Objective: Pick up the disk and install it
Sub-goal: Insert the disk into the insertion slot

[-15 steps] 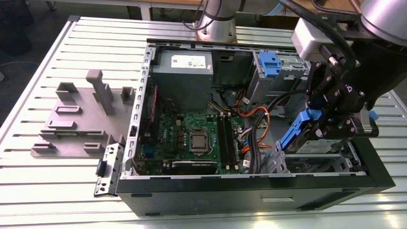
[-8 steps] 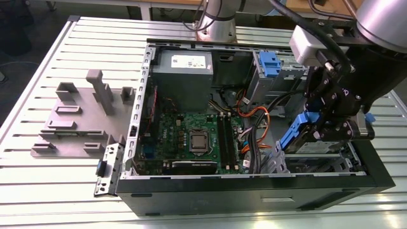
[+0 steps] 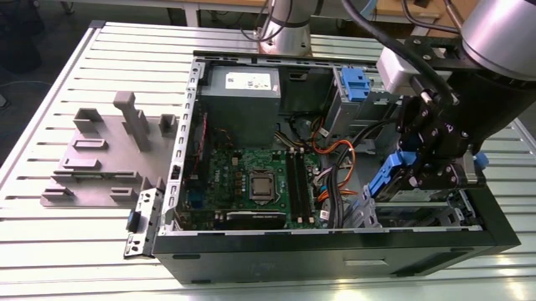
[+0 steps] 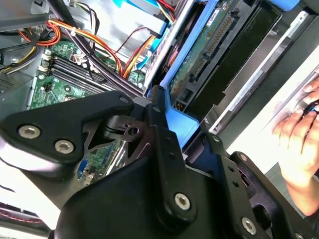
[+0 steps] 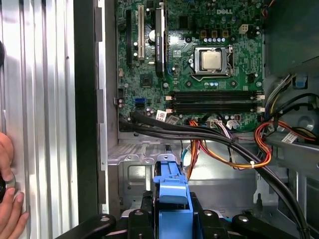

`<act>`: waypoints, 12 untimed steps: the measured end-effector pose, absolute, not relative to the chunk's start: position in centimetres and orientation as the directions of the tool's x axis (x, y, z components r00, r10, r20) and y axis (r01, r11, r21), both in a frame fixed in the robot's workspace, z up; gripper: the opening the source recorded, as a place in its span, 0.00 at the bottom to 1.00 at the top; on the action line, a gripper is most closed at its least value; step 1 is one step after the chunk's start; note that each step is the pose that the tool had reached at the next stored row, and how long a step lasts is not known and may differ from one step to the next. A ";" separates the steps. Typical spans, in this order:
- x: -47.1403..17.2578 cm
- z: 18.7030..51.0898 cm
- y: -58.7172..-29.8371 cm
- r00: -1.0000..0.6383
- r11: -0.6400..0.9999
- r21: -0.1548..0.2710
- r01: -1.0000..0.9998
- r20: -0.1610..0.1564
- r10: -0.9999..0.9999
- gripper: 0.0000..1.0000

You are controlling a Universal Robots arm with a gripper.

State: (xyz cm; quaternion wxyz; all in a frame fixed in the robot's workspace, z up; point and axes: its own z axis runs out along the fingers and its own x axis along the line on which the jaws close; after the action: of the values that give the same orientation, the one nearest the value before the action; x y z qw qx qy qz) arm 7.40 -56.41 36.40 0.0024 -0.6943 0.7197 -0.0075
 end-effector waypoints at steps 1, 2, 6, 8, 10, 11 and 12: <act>7.4 36.3 -56.4 -0.036 0.036 -0.014 -0.999 0.007 -0.999 0.36; 7.4 36.2 -56.4 -0.036 0.036 -0.014 -0.999 0.007 -0.999 0.36; 7.4 35.5 -56.4 -0.036 0.036 -0.014 -0.999 0.007 -0.999 0.36; 7.4 35.2 -56.4 -0.036 0.036 -0.014 -0.999 0.007 -0.999 0.36; 7.4 35.0 -56.4 -0.036 0.036 -0.014 -0.999 0.007 -0.999 0.36; 7.4 34.9 -56.4 -0.036 0.036 -0.014 -0.999 0.007 -0.999 0.36; 7.4 34.7 -56.4 -0.036 0.036 -0.014 -0.999 0.007 -0.999 0.36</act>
State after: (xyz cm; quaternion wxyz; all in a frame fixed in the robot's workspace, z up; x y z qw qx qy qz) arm 7.40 -56.41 34.74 0.0024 -0.6943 0.7197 -0.0075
